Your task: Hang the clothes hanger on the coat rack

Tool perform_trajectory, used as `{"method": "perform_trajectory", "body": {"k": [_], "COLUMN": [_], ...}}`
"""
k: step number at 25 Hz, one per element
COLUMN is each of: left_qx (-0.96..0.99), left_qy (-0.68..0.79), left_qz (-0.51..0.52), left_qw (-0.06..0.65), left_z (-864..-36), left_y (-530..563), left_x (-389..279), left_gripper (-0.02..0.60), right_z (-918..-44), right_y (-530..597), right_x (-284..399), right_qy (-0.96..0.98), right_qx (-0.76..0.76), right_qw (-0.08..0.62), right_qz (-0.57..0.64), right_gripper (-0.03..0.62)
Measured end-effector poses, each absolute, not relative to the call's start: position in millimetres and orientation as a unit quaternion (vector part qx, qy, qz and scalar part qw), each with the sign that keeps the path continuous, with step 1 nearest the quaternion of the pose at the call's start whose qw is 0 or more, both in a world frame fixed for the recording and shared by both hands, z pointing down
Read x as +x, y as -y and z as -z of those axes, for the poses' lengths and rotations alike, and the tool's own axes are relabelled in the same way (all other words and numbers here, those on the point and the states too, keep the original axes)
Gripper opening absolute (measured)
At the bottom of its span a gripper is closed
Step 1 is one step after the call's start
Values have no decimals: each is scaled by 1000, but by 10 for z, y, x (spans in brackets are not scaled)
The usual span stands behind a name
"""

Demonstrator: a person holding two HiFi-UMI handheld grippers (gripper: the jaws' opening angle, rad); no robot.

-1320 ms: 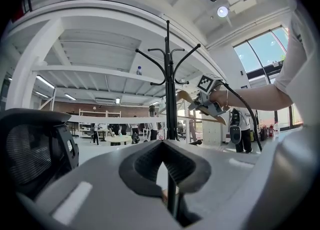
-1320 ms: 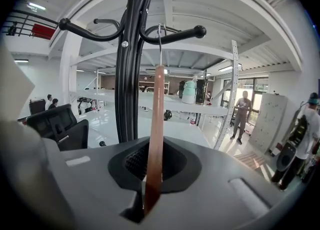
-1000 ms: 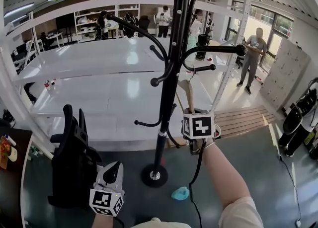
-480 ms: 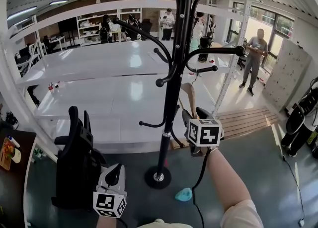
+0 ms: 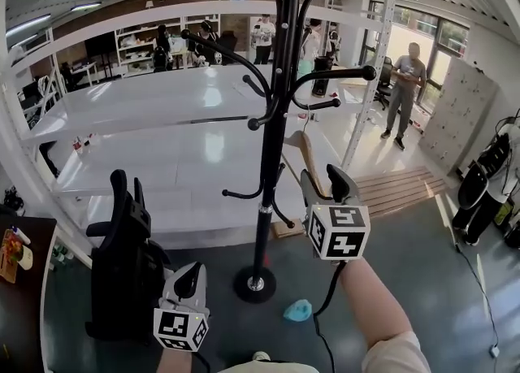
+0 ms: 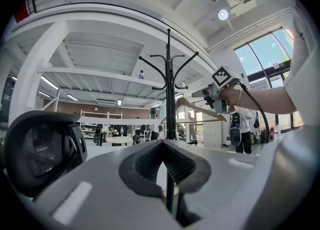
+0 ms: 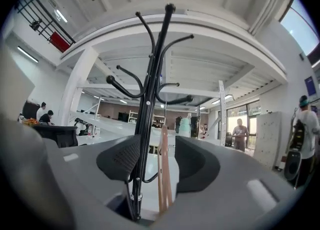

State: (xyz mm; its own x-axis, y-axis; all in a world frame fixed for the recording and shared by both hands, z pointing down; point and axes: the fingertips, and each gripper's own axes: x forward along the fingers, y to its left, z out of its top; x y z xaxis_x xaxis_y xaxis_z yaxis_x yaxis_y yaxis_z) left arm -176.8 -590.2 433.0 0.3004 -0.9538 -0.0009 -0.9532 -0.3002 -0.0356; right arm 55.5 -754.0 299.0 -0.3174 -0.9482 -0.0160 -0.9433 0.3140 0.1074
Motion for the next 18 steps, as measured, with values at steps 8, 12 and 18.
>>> {"method": "perform_trajectory", "body": {"k": [8, 12, 18], "left_qx": [-831, -843, -857], "left_qy": [-556, -536, -513], "left_qz": [2, -2, -9], "left_qw": [29, 43, 46], "left_z": [-4146, -4031, -3910], "left_y": [5563, 5279, 4710], "left_x": [-1615, -1536, -1543], "left_gripper": [0, 0, 0], "right_z": [-3039, -3134, -3448], "right_y": [6583, 6043, 5254], "right_x": [649, 758, 676], "right_qy": [801, 771, 764], "right_qx": [598, 632, 642], "right_qw": [-22, -32, -33], "right_qz": [36, 72, 55], "right_gripper": [102, 28, 28]}}
